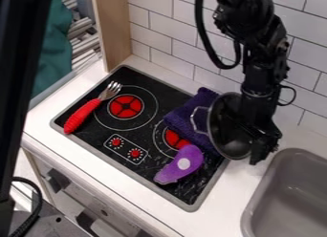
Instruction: Put the silver pot on the left side of the purple cloth.
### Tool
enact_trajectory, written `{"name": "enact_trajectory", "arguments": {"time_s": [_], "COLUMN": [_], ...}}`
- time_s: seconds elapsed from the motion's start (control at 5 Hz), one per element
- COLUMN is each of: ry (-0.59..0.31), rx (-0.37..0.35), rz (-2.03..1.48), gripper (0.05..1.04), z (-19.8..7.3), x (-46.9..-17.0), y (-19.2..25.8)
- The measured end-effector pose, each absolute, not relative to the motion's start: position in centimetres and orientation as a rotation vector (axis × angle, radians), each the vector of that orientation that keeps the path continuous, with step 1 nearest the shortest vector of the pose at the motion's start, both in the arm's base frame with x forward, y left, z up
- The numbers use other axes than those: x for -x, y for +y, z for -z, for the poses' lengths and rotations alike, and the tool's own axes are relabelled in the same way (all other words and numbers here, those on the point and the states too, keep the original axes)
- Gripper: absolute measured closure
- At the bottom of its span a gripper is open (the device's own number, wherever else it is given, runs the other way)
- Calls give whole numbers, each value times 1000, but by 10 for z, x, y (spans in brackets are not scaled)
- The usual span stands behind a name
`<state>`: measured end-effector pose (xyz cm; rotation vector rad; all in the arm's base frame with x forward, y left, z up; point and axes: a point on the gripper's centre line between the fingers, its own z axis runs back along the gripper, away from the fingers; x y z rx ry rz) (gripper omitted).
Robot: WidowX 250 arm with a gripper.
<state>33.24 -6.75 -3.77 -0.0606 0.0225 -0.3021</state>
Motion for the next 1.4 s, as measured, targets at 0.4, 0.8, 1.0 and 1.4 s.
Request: {"name": "enact_trajectory", "arguments": {"time_s": [0.4, 0.8, 1.0, 1.4], "ry": [-6, -35, -84, -154], "rx": [41, 23, 15, 18], "rz": [292, 291, 297, 309], "gripper": [709, 1030, 1032, 889], "z": [34, 23, 6, -20], "x": [-325, -320, -321, -317], "y": [-61, -57, -59, -61]}}
